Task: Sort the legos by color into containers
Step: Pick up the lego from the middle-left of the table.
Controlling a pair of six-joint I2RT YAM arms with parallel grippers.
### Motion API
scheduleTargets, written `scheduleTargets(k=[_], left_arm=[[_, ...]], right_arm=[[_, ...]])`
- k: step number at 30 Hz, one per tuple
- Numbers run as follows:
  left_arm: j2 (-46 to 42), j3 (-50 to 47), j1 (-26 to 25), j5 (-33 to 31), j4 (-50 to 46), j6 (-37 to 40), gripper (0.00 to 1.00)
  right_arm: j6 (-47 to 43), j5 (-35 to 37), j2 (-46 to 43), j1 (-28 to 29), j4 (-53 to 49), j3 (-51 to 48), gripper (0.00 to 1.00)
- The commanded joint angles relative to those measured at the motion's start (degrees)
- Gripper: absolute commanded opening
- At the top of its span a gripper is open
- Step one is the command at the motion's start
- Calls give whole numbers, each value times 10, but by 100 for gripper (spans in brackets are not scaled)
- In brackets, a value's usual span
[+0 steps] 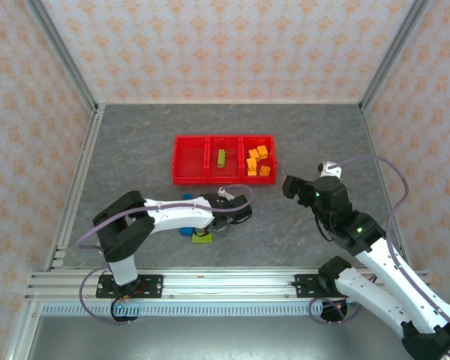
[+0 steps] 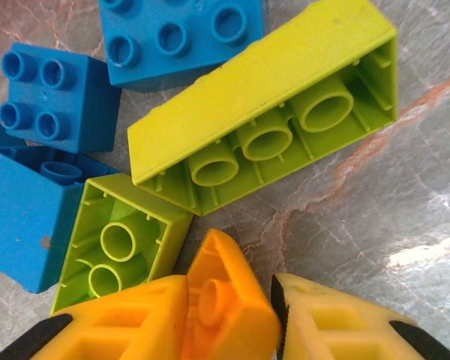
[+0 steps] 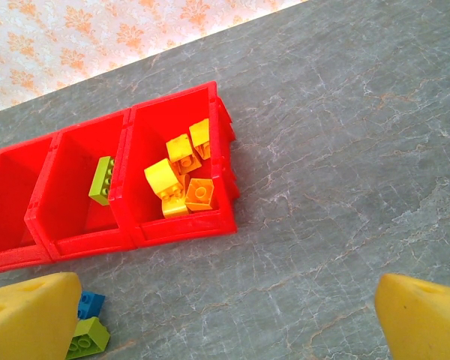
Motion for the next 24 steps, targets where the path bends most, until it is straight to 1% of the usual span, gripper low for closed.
scheduleTargets(k=[1,6,11,15,19,24], left_arm=[[10,-7,-4,-3,-9,-17,36],[15,-2,-5,3,5,-17,29],[15,12,-8,13,22,-14,26],[10,21,-9,9,24,-17,23],[-20,23,-9,9,34,-25,18],[-82,24,-6,-16,46,-47,17]], right_arm=[[2,6,-1,-1,7,-10,100],[3,6,-2,-1,7,-10,100],[4,6,-3,-1,5,-9,100],[4,7,-5,-1,4,-9,100],[5,10,-6,-1,3,-8,100],[7,16,-10,-1,2,-7,100]])
